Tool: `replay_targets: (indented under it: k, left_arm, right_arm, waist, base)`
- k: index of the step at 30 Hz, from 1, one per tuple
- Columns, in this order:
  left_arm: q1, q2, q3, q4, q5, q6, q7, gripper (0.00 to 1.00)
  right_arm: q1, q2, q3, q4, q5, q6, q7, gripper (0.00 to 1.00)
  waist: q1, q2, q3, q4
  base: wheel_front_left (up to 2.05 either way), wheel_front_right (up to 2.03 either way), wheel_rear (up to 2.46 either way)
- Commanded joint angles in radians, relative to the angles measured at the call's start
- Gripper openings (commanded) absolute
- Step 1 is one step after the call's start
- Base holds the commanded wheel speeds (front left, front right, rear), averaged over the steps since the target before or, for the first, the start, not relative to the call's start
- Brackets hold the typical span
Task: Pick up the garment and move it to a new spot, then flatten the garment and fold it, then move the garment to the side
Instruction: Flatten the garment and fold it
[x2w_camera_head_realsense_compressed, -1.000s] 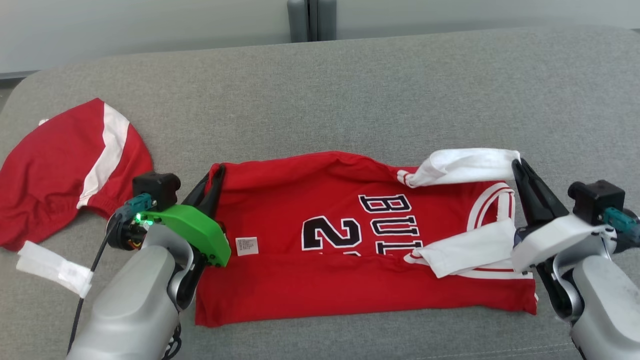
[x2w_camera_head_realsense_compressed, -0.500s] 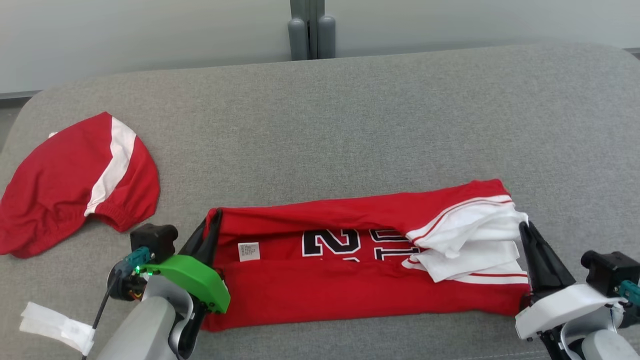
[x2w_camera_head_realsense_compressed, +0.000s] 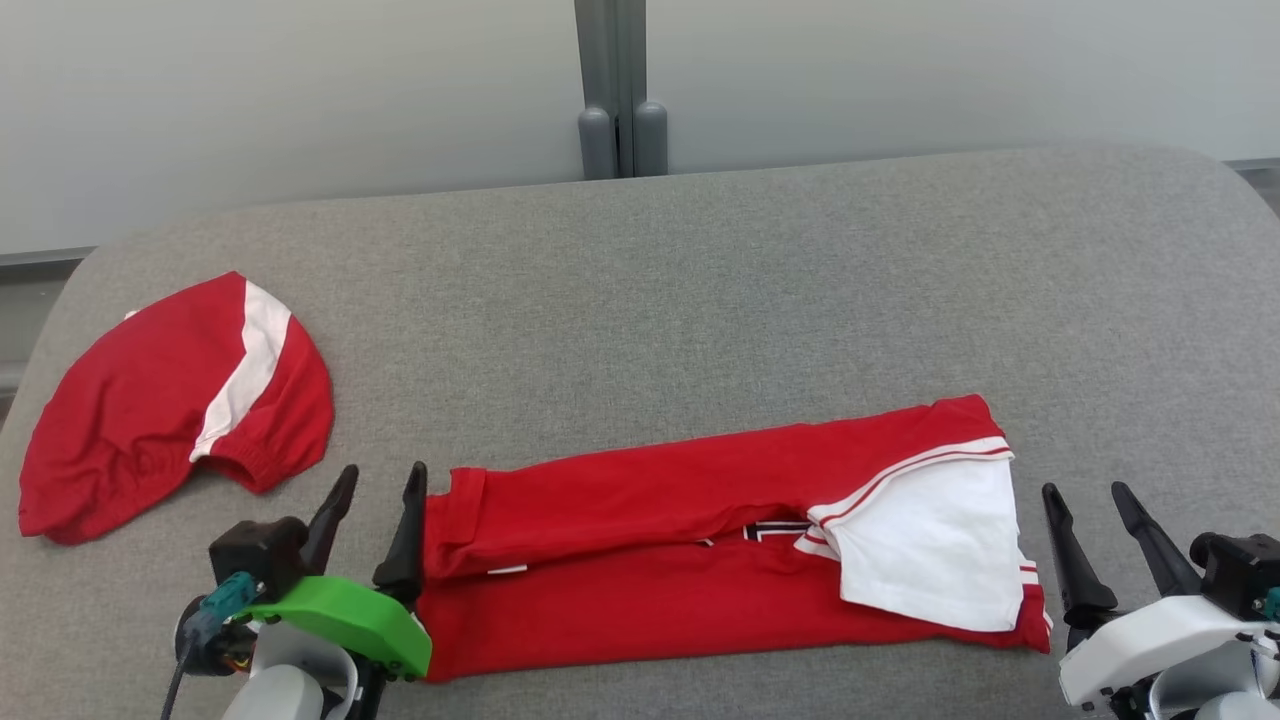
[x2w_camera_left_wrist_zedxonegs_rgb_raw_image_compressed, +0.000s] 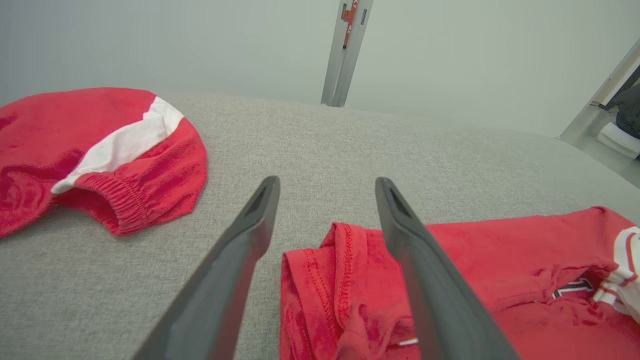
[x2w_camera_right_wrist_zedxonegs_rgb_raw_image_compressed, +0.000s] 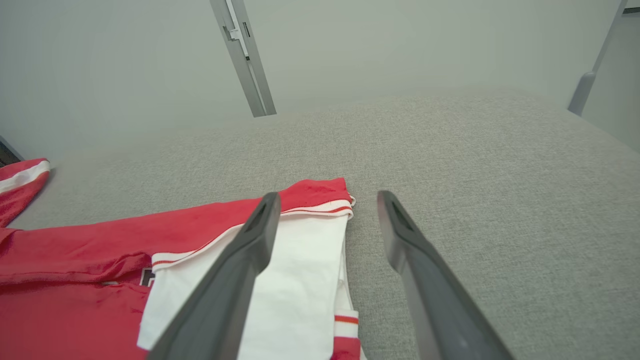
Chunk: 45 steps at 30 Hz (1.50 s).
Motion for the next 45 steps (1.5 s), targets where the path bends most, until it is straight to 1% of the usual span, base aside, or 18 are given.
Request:
replay_targets:
  k: [1, 6, 8, 11, 16, 18, 20, 25, 29, 30, 31, 34, 36, 45]
  left_arm:
    - [0.031, -0.003, 0.03, -0.029, 0.024, 0.01, 0.0, 1.0]
    - [0.117, -0.023, 0.145, -0.161, 0.132, 0.034, 0.0, 1.0]
    - [0.147, -0.036, 0.186, -0.199, 0.171, 0.037, 0.0, 1.0]
    - [0.186, -0.049, 0.232, -0.241, 0.221, 0.035, 0.0, 1.0]
    - [0.236, -0.081, 0.308, -0.276, 0.26, 0.02, 0.0, 1.0]
    - [0.247, -0.088, 0.327, -0.284, 0.279, 0.015, 0.0, 1.0]
    - [0.256, -0.099, 0.339, -0.284, 0.288, 0.007, 0.0, 1.0]
    - [0.262, -0.115, 0.354, -0.283, 0.324, -0.008, 0.0, 1.0]
    - [0.258, -0.127, 0.364, -0.281, 0.339, -0.017, 0.0, 1.0]
    - [0.257, -0.129, 0.366, -0.28, 0.342, -0.018, 0.0, 1.0]
    - [0.254, -0.132, 0.369, -0.279, 0.343, -0.021, 0.0, 1.0]
    - [0.244, -0.137, 0.369, -0.276, 0.345, -0.024, 0.0, 1.0]
    - [0.242, -0.138, 0.367, -0.271, 0.35, -0.027, 0.0, 1.0]
    - [0.281, -0.145, 0.379, -0.263, 0.359, -0.032, 0.0, 1.0]
  right_arm:
    - [-0.014, -0.013, -0.003, 0.009, -0.004, 0.0, 0.007, 1.0]
    - [-0.073, -0.035, 0.002, 0.077, -0.03, 0.0, 0.038, 1.0]
    - [-0.095, -0.036, 0.007, 0.118, -0.043, 0.0, 0.058, 1.0]
    - [-0.137, -0.039, 0.018, 0.182, -0.057, 0.0, 0.082, 1.0]
    - [-0.205, -0.035, 0.036, 0.304, -0.072, 0.0, 0.098, 1.0]
    - [-0.23, -0.032, 0.048, 0.352, -0.066, 0.0, 0.097, 1.0]
    - [-0.246, -0.041, 0.061, 0.399, -0.076, 0.0, 0.089, 1.0]
    - [-0.277, -0.034, 0.079, 0.513, -0.051, 0.0, 0.08, 1.0]
    - [-0.295, -0.021, 0.11, 0.586, -0.021, 0.0, 0.099, 0.99]
    - [-0.299, -0.017, 0.117, 0.599, -0.013, 0.0, 0.107, 0.8]
    - [-0.303, -0.014, 0.129, 0.611, -0.002, 0.0, 0.115, 0.0]
    - [-0.311, -0.01, 0.157, 0.635, 0.039, 0.0, 0.136, 0.0]
    - [-0.321, -0.022, 0.162, 0.644, 0.063, -0.001, 0.125, 0.0]
    - [-0.321, -0.121, 0.128, 0.696, 0.13, -0.001, 0.081, 0.0]
  waist:
    - [0.0, 0.0, -0.015, 0.002]
    - [0.0, 0.0, -0.016, 0.019]
    - [0.0, 0.0, -0.014, 0.029]
    - [0.0, 0.0, -0.003, 0.045]
    - [0.0, 0.0, 0.019, 0.069]
    - [0.0, 0.0, 0.027, 0.077]
    - [0.0, 0.0, 0.032, 0.088]
    - [0.0, 0.0, 0.035, 0.104]
    - [0.0, 0.0, 0.036, 0.107]
    - [0.0, 0.0, 0.036, 0.105]
    - [0.0, 0.0, 0.036, 0.103]
    - [0.0, 0.0, 0.034, 0.099]
    - [0.0, 0.0, 0.028, 0.094]
    - [0.0, 0.0, -0.023, 0.064]
  base:
    - [0.0, 0.0, 0.0]
    - [0.0, 0.0, 0.0]
    - [0.0, 0.0, 0.0]
    - [0.0, 0.0, 0.0]
    - [0.0, 0.0, 0.0]
    - [0.0, 0.0, 0.0]
    - [0.0, 0.0, 0.0]
    - [0.0, 0.0, 0.0]
    - [0.0, 0.0, 0.0]
    - [0.0, 0.0, 0.0]
    - [0.0, 0.0, 0.0]
    - [0.0, 0.0, 0.0]
    - [0.0, 0.0, 0.0]
    - [0.0, 0.0, 0.0]
